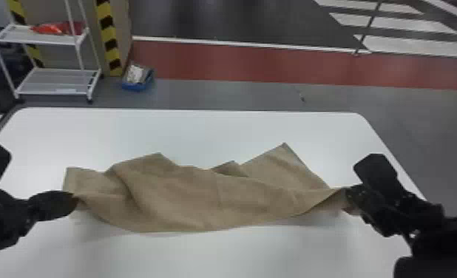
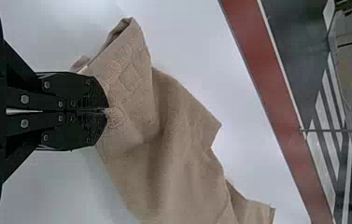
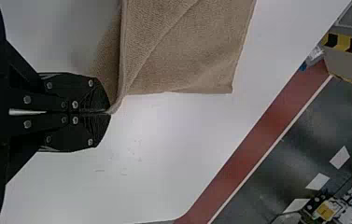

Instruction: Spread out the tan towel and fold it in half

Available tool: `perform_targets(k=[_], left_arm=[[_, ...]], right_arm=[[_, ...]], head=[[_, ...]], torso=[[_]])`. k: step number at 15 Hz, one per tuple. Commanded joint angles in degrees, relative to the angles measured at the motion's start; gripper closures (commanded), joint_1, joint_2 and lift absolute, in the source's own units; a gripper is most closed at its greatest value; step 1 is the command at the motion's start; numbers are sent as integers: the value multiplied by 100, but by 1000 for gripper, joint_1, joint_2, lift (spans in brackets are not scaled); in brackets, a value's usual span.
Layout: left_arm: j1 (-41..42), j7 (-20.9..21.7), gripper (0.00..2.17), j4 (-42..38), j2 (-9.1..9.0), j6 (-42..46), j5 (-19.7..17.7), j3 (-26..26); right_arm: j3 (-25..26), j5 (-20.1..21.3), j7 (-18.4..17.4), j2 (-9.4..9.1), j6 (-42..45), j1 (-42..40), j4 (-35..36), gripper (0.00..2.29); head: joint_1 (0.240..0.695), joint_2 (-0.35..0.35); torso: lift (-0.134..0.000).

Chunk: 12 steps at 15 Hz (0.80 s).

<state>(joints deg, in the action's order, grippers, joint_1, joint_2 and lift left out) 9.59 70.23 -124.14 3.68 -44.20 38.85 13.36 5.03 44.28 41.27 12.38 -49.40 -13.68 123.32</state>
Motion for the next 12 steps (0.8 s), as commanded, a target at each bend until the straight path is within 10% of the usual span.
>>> perform_targets(k=[1,7,12], left_arm=[[-160,-1,1436,-145,-8,-322,27,26],[-212,-115,1436,-4,1,-322,-9,299],[-186,-124,1436,198,27,-322,-9,334]], right_arm=[[-11,-95,294,529,532,32,8,1760],[-161,265,1050,1768,954,-451,-141,1663],[-363,432,1058,1812,936,-504,-396,1430]], head=[[695,-117],[695,-92],[695,-119]], torso=[[-124],[-124],[-124]])
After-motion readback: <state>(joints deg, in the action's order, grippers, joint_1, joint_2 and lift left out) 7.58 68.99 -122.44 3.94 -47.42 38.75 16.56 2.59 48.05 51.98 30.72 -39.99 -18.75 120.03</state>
